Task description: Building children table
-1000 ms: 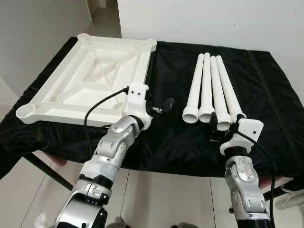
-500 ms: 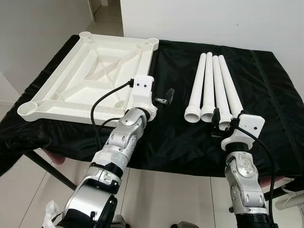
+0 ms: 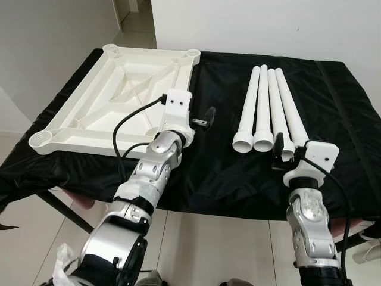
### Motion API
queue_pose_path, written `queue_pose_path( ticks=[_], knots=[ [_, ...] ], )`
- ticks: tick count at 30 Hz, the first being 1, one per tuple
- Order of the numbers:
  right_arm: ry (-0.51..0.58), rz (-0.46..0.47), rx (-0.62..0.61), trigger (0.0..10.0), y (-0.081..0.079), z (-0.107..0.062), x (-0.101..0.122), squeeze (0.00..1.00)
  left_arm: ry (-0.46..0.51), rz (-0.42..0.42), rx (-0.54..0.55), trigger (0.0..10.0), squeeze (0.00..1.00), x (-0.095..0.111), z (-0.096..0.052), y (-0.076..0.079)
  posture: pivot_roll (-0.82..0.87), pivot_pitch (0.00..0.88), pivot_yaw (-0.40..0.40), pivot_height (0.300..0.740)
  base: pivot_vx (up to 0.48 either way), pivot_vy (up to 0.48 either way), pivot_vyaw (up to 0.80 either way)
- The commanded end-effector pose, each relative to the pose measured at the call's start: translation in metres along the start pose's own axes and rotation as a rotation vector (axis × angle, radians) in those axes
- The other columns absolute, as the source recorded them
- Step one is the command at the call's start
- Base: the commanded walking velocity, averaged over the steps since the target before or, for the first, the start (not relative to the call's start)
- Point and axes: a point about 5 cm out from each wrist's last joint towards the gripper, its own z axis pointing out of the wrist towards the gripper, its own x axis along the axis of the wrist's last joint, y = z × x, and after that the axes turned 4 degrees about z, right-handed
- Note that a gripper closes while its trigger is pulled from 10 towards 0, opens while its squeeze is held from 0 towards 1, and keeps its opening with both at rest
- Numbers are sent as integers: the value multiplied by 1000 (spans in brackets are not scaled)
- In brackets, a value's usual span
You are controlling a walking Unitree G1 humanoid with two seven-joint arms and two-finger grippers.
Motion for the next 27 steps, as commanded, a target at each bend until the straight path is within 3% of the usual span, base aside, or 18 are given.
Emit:
queue_pose_path(
  ticks=[1, 11, 18, 23, 27],
  knots=[
    [16, -5, 5, 10000, -2, 1, 3, 0, -15, 9, -12, 10000, 0, -6, -3, -5, -47, 0, 76, 740, 0, 0, 0],
    [-1, 23, 15, 10000, -3, -2, 3, 0, -16, 10, -36, 10000, 0, -7, -7, -9, -57, 0, 65, 740, 0, 0, 0],
    [10, -32, -26, 10000, 0, -6, 6, 0, 1, 67, -30, 10000, 0, -11, -14, -18, -71, 0, 64, 740, 0, 0, 0],
    [11, -23, -68, 10000, 13, -24, 3, 0, 37, 72, 6, 10000, 0, -20, -36, -30, -45, 0, 59, 740, 0, 0, 0],
    [15, -18, -46, 10000, 9, -35, 1, 0, 56, 57, -38, 10000, 0, -30, -57, -25, -27, 0, 48, 740, 0, 0, 0]
  ],
)
